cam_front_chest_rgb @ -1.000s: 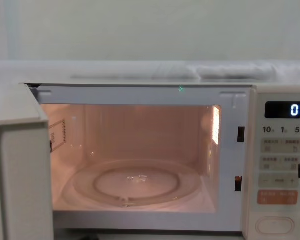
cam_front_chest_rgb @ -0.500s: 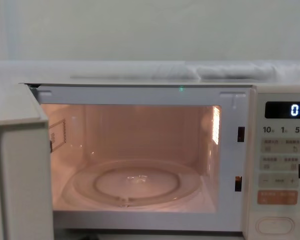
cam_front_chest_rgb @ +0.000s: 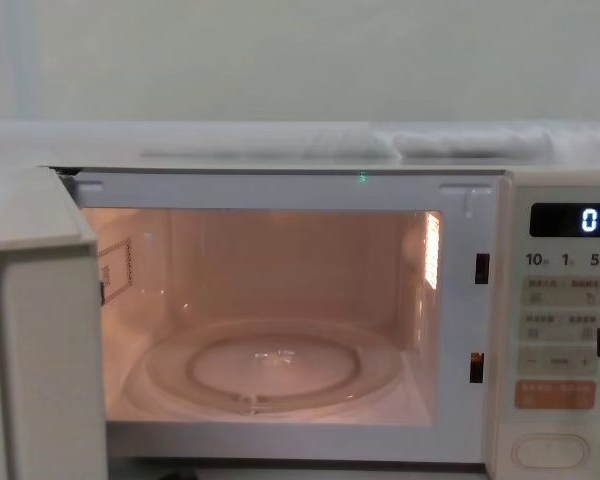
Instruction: Press the button to open the microwave door with one hand; close the microwave door with the other hand.
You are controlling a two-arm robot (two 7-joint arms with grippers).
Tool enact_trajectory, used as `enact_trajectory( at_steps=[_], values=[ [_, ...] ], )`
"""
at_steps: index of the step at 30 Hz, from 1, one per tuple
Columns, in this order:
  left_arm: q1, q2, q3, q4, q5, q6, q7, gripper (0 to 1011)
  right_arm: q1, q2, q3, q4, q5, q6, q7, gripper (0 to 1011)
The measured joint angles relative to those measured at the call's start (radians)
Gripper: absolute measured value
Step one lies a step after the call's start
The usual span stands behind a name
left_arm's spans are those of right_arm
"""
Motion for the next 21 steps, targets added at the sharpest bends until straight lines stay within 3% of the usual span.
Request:
enact_trajectory(
  at_steps=[12, 21],
  values=[
    [0.028, 0.013, -0.059, -0.033, -0.004, 0.012, -0.060, 0, 0.000, 0.000, 0.000, 0.000, 0.000, 0.000, 0.000, 1002],
    [0.062, 0.034, -0.138, -0.090, -0.102, 0.046, -0.121, 0, 0.000, 0.000, 0.000, 0.000, 0.000, 0.000, 0.000, 1002]
  ],
)
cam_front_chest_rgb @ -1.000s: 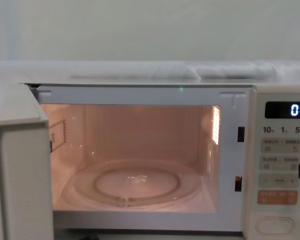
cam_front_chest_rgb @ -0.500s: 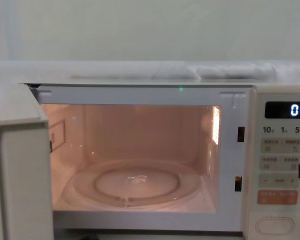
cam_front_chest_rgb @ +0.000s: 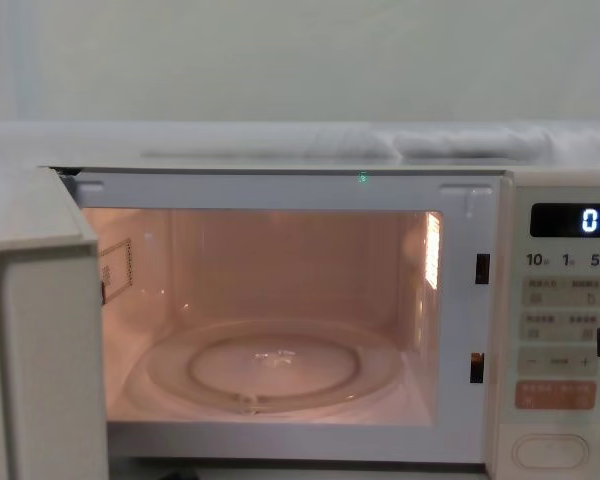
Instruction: Press the button to open the microwave door with one hand; close the microwave door with the other hand.
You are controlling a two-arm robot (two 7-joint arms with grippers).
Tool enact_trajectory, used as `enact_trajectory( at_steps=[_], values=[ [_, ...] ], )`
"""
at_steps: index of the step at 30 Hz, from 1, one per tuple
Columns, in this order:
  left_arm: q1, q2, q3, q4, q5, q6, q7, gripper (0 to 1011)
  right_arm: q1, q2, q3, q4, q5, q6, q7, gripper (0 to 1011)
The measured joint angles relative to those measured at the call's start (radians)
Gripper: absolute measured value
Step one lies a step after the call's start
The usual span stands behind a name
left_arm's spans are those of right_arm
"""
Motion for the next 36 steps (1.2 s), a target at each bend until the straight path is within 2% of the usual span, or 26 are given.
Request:
enact_trajectory(
  at_steps=[8, 17, 26, 29, 36],
  values=[
    [0.019, 0.043, -0.030, -0.054, -0.067, 0.032, -0.037, 0, 0.000, 0.000, 0.000, 0.000, 0.000, 0.000, 0.000, 1002],
    [0.029, 0.099, -0.044, -0.086, -0.106, 0.035, -0.073, 0, 0.000, 0.000, 0.000, 0.000, 0.000, 0.000, 0.000, 1002],
    [0.037, 0.151, -0.048, -0.095, -0.149, -0.011, -0.146, 0, 0.000, 0.000, 0.000, 0.000, 0.000, 0.000, 0.000, 1002],
    [0.043, 0.182, -0.042, -0.104, -0.175, -0.047, -0.197, 0, 0.000, 0.000, 0.000, 0.000, 0.000, 0.000, 0.000, 1002],
    [0.034, 0.217, -0.019, -0.106, -0.200, -0.057, -0.231, 0, 0.000, 0.000, 0.000, 0.000, 0.000, 0.000, 0.000, 1002]
  ],
)
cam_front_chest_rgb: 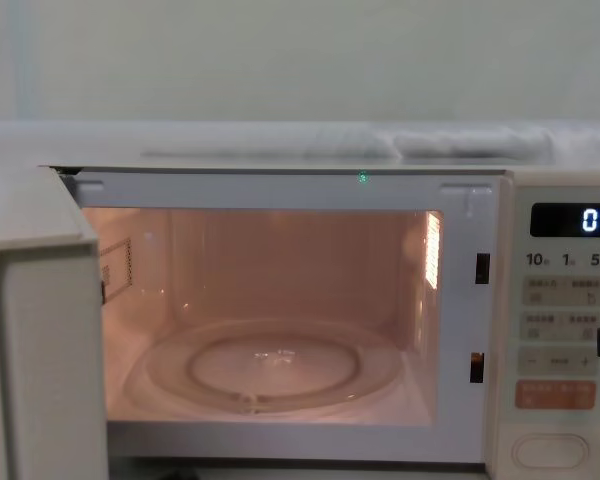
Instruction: Press the button to open the microwave door with one hand; close the microwave door with the other hand.
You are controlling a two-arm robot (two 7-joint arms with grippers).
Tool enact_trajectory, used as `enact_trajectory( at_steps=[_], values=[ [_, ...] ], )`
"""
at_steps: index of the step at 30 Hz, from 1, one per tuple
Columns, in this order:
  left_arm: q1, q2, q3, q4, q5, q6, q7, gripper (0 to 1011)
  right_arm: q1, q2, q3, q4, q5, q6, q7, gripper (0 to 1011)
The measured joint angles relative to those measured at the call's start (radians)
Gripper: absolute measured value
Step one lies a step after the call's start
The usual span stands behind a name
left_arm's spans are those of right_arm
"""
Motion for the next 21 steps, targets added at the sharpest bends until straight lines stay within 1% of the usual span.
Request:
enact_trajectory(
  at_steps=[5, 10, 11, 12, 14, 17, 18, 19, 21],
  values=[
    [-0.018, 0.021, 0.020, 0.012, -0.012, 0.000, -0.016, 0, 0.000, 0.000, 0.000, 0.000, 0.000, 0.000, 0.000, 1002],
    [-0.057, 0.048, 0.057, 0.030, -0.024, 0.008, -0.036, 0, 0.000, 0.000, 0.000, 0.000, 0.000, 0.000, 0.000, 1002],
    [-0.072, 0.056, 0.072, 0.036, -0.027, 0.011, -0.044, 0, 0.000, 0.000, 0.000, 0.000, 0.000, 0.000, 0.000, 1002],
    [-0.072, 0.056, 0.072, 0.036, -0.027, 0.011, -0.044, 0, 0.000, 0.000, 0.000, 0.000, 0.000, 0.000, 0.000, 1002],
    [-0.103, 0.070, 0.100, 0.047, -0.032, 0.015, -0.061, 0, 0.000, 0.000, 0.000, 0.000, 0.000, 0.000, 0.000, 1002],
    [-0.127, 0.078, 0.123, 0.057, -0.034, 0.018, -0.071, 0, 0.000, 0.000, 0.000, 0.000, 0.000, 0.000, 0.000, 1002],
    [-0.146, 0.083, 0.138, 0.065, -0.035, 0.021, -0.077, 0, 0.000, 0.000, 0.000, 0.000, 0.000, 0.000, 0.000, 1002],
    [-0.146, 0.083, 0.138, 0.065, -0.035, 0.021, -0.077, 0, 0.000, 0.000, 0.000, 0.000, 0.000, 0.000, 0.000, 1002],
    [-0.174, 0.087, 0.161, 0.076, -0.037, 0.024, -0.084, 0, 0.000, 0.000, 0.000, 0.000, 0.000, 0.000, 0.000, 1002]
  ],
)
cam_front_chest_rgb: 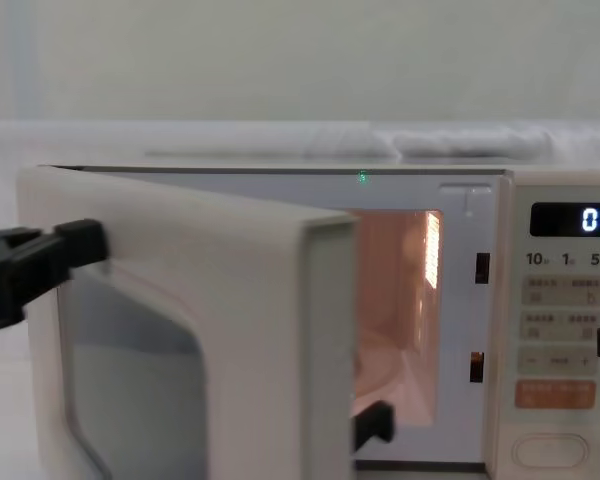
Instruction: Press the button to open the microwave door with one hand; close the microwave door with the other hand.
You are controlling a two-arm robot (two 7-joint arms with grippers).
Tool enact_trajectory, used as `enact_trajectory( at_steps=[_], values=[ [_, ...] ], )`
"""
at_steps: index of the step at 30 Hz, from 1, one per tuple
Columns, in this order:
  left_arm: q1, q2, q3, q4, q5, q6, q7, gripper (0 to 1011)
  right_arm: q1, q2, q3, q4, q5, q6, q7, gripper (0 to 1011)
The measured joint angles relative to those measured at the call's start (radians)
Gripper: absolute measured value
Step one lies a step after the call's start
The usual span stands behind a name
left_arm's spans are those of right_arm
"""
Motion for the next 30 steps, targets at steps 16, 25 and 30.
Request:
enact_trajectory(
  at_steps=[16, 25, 30],
  values=[
    [-0.228, -0.022, 0.179, 0.129, -0.009, 0.029, -0.037, 0, 0.000, 0.000, 0.000, 0.000, 0.000, 0.000, 0.000, 1002],
    [-0.336, -0.089, 0.271, 0.198, 0.024, 0.052, 0.035, 0, 0.000, 0.000, 0.000, 0.000, 0.000, 0.000, 0.000, 1002],
    [-0.368, -0.128, 0.308, 0.224, 0.044, 0.061, 0.087, 0, 0.000, 0.000, 0.000, 0.000, 0.000, 0.000, 0.000, 1002]
  ],
)
